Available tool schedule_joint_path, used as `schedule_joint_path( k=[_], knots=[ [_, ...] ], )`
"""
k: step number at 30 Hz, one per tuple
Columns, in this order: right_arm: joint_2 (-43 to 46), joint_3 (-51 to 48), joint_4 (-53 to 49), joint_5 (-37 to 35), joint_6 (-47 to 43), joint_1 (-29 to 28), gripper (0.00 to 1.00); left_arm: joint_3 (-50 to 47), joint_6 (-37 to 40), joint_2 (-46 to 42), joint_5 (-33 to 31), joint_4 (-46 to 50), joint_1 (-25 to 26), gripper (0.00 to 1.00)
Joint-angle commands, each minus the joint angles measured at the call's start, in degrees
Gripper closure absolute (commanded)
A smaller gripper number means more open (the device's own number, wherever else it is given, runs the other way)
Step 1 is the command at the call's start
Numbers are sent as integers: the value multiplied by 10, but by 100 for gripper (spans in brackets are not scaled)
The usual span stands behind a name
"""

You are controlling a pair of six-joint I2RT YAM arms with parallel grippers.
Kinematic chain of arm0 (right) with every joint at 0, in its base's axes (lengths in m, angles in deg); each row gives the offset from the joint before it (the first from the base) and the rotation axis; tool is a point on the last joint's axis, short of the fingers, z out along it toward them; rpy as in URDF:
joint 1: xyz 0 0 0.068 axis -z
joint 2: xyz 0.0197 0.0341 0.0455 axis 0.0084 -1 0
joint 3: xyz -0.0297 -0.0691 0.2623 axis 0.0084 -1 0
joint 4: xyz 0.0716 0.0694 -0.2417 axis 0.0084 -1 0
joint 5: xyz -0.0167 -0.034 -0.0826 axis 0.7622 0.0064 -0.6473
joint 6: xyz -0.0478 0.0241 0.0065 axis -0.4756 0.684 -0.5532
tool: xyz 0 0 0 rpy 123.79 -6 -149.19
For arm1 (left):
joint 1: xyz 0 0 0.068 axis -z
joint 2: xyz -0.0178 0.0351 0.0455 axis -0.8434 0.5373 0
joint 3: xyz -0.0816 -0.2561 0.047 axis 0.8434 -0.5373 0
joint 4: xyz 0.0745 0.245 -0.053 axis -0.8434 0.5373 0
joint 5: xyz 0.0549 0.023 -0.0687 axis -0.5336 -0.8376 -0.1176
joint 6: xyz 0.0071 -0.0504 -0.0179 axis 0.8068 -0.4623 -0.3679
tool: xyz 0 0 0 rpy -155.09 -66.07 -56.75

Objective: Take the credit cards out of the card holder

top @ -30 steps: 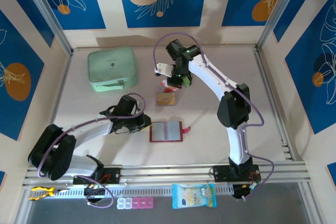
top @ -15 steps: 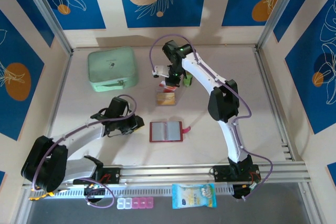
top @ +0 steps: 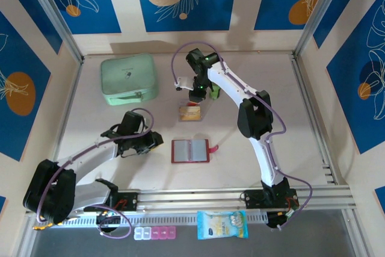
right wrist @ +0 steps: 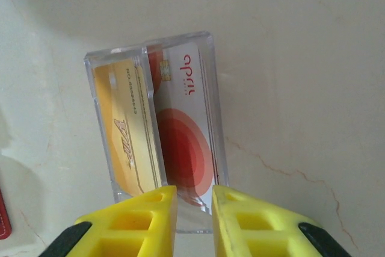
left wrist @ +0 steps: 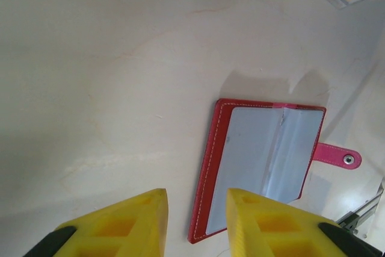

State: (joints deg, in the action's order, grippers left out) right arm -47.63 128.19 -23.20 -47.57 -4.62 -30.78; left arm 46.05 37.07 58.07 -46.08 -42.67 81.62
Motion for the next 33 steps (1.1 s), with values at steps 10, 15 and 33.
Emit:
schedule_joint_path(
  k=[10, 15, 33],
  knots=[
    [221, -268, 167, 49, 142, 45, 46, 71, 124, 66, -77, 65, -55, 31],
    [298, -387, 234, 67, 195, 71, 44, 106, 160, 100, -100, 72, -71, 17],
    [466, -731, 498, 50, 403, 211, 8, 147, 291, 111, -343, 75, -127, 0]
  ],
)
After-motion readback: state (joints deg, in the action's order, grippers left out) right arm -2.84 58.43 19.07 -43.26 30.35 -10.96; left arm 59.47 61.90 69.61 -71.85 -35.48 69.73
